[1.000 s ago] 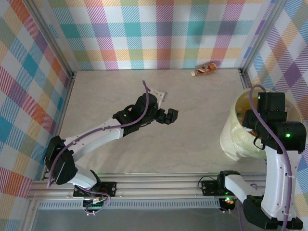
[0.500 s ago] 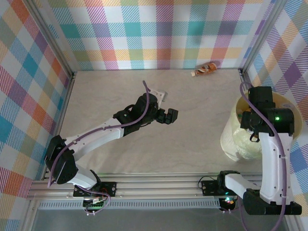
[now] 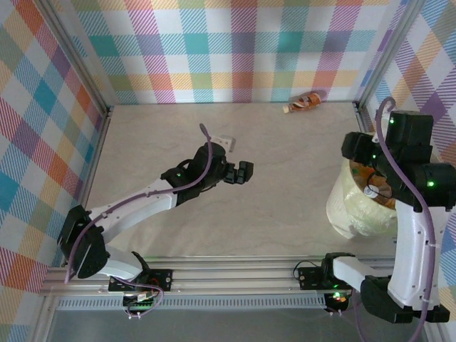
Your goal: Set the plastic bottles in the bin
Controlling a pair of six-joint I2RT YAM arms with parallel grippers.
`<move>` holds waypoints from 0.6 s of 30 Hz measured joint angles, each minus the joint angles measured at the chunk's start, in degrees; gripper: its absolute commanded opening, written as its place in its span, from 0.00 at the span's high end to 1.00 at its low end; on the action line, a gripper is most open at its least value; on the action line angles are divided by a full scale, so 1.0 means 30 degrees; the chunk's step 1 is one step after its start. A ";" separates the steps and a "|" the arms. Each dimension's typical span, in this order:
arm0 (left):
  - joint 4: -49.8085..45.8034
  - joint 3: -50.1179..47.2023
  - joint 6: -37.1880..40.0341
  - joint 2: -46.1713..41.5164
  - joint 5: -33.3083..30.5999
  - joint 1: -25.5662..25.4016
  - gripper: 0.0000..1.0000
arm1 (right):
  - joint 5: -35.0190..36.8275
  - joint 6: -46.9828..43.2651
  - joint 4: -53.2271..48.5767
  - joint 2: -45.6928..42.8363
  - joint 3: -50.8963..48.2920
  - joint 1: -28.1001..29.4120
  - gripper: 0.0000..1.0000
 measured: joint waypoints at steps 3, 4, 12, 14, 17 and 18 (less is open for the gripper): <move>-0.0058 -0.0306 -0.0823 -0.0976 -0.1144 0.0357 0.00 | -0.1486 0.0204 0.1632 0.0940 -0.0058 0.2433 0.27; -0.0117 -0.0342 -0.1107 -0.1217 -0.1508 0.0510 0.00 | -0.1821 0.0255 0.2273 0.1501 -0.0102 0.3271 0.26; -0.1020 -0.1413 -0.2943 -0.1778 -0.2936 0.1552 0.00 | -0.3169 0.1413 0.8444 0.7235 -0.1224 0.7220 0.17; -0.1100 -0.1785 -0.3249 -0.1785 -0.2725 0.1698 0.00 | -0.2965 0.1741 1.0025 0.8947 -0.1107 0.7927 0.13; -0.1078 -0.2055 -0.3570 -0.1785 -0.2164 0.1938 0.00 | -0.2317 0.2674 1.3027 1.1446 -0.1209 0.8531 0.09; -0.0984 -0.2142 -0.3716 -0.1785 -0.1996 0.2018 0.00 | -0.1916 0.3009 1.3937 1.2276 -0.1209 0.8612 0.07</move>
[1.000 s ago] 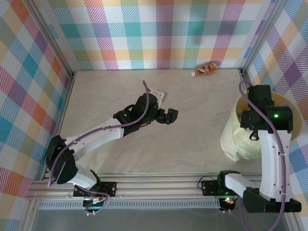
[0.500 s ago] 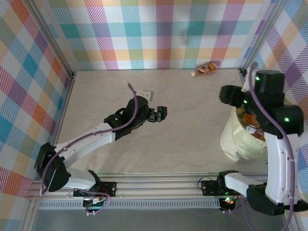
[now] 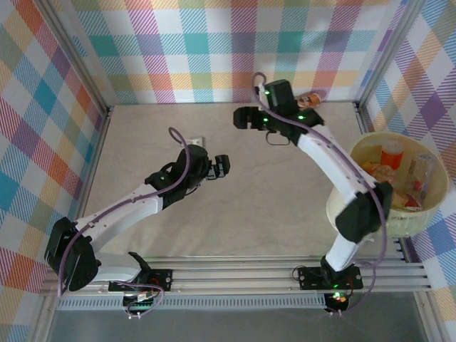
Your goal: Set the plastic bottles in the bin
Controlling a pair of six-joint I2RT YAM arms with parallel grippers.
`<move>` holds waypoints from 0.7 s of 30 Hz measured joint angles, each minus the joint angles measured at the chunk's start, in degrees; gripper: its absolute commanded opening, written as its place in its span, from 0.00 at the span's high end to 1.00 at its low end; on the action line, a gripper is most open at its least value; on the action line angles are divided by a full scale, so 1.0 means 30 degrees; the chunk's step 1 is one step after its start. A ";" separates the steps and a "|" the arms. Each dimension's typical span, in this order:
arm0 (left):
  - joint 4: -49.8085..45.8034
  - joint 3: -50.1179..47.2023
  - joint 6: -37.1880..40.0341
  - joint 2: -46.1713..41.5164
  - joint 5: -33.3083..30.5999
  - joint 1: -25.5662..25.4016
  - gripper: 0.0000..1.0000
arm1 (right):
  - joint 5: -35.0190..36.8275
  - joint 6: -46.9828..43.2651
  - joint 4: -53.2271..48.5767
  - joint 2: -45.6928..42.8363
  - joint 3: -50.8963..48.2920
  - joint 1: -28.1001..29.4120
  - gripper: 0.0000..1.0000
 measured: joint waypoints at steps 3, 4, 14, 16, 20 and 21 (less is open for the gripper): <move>0.0160 -0.0379 -0.0299 -0.0095 0.0350 0.0117 0.00 | 0.1617 0.1013 0.1559 0.2812 0.0831 -0.0124 0.04; 0.0189 -0.0576 -0.0423 -0.0175 0.0466 0.0138 0.00 | 0.2222 0.1443 0.1923 0.3956 0.1443 -0.0262 0.03; 0.0576 -0.1843 -0.0765 -0.0889 0.0765 0.0590 0.00 | 0.8233 0.5056 0.2820 1.1329 0.6426 -0.2375 0.00; 0.0583 -0.1960 -0.0772 -0.0882 0.0772 0.0692 0.00 | 0.9100 0.5486 0.2732 1.2386 0.7614 -0.2841 0.00; 0.1035 -0.1982 -0.0765 -0.0576 0.0860 0.0852 0.00 | 0.9770 0.6186 0.2040 1.4914 1.1380 -0.3738 0.00; 0.1260 -0.1982 -0.0765 -0.0350 0.0933 0.0882 0.00 | 0.9763 0.6353 0.1792 1.5657 1.2473 -0.3985 0.00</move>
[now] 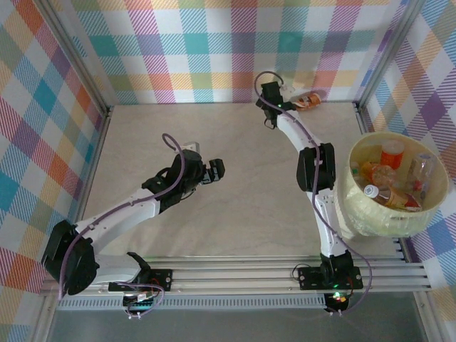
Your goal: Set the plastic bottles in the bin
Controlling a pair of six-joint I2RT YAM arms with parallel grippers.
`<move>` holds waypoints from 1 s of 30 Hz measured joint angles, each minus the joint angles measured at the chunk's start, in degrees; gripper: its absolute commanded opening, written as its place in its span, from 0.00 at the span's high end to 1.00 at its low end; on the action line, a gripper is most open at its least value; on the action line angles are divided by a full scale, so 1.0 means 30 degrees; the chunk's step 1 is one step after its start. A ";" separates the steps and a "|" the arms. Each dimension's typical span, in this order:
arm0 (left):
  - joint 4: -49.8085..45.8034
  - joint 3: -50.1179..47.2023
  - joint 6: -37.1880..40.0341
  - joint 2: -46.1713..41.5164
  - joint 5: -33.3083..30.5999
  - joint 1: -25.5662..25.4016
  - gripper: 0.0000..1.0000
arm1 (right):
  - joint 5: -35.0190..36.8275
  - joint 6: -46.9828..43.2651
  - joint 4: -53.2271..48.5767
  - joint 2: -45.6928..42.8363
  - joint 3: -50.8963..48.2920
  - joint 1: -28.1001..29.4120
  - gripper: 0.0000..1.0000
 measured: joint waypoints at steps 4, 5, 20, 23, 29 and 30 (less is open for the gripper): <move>0.0321 0.0168 0.0022 0.1231 0.0211 0.0146 0.00 | -0.0299 0.0517 -0.0743 0.2310 0.3060 -0.0809 0.05; 0.0335 0.0233 0.0066 0.1508 0.0211 0.0153 0.00 | -0.0488 0.0612 -0.0772 0.2608 0.3279 -0.0976 0.07; 0.0444 0.2157 0.0583 0.4918 0.0852 0.0838 0.00 | -0.5042 0.1763 -0.0306 0.6135 0.6798 -0.2922 0.22; 0.0444 0.2929 0.0758 0.6033 0.1115 0.1035 0.00 | -0.6368 0.2550 0.1064 0.6681 0.7329 -0.3249 0.24; 0.0481 0.4437 0.1078 0.8102 0.1734 0.1341 0.00 | -0.8262 0.4116 0.3606 0.7548 0.7803 -0.4146 0.27; 0.0510 0.4597 0.1093 0.8313 0.1836 0.1355 0.00 | -0.8306 0.4299 0.4000 0.7606 0.7817 -0.4211 0.28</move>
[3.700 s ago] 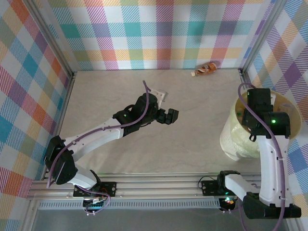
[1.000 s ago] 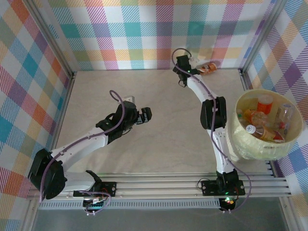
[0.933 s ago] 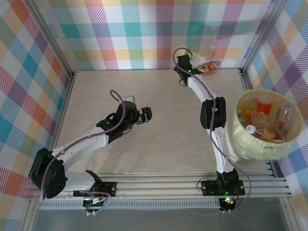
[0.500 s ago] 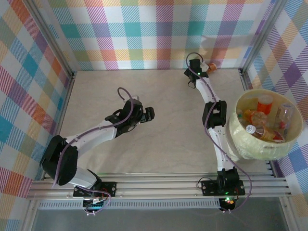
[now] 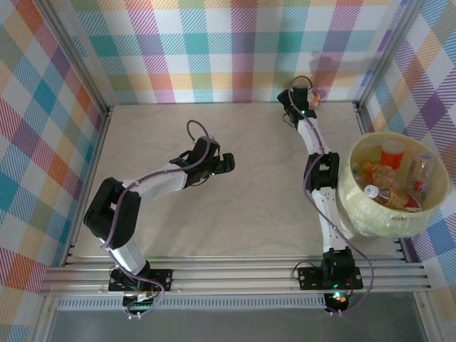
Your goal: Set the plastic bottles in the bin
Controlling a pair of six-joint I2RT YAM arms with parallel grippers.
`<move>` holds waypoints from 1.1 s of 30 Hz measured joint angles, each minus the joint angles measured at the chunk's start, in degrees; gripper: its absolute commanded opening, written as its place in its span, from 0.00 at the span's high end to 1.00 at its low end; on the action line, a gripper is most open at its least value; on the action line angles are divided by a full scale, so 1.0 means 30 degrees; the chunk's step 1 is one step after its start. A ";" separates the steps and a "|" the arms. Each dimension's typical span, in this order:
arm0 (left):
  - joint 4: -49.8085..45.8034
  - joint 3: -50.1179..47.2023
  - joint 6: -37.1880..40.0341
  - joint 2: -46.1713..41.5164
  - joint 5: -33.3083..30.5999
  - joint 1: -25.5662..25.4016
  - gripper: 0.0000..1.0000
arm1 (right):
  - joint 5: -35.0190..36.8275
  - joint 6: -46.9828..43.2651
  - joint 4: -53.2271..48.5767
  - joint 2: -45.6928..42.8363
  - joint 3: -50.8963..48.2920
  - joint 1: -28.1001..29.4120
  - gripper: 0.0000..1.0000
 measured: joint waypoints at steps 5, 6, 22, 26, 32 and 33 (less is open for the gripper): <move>0.0233 0.0466 0.0051 0.0546 0.0233 0.0007 0.00 | -0.0117 0.1392 0.1515 0.0401 0.0007 -0.0197 0.29; 0.0248 0.0539 0.0058 0.0597 0.0306 0.0007 0.00 | -0.0131 0.1574 0.1647 0.0430 0.0007 -0.0211 0.29; 0.1996 0.0721 -0.0525 0.0984 0.2055 0.0036 0.00 | 0.2171 -0.2586 0.3067 -0.7970 -1.2203 -0.1377 0.10; 0.2295 0.0721 -0.0590 0.0984 0.2310 0.0036 0.00 | 0.2463 -0.3242 0.2841 -0.7468 -1.0637 -0.2266 0.07; 0.2324 0.0721 -0.0765 0.0991 0.2368 0.0036 0.00 | 0.3147 -0.4131 0.2033 -0.5107 -0.6324 -0.2688 0.04; 0.2324 0.0721 -0.0809 0.0991 0.2368 0.0036 0.00 | 0.2892 -0.4175 0.1923 -0.4736 -0.5872 -0.2688 0.04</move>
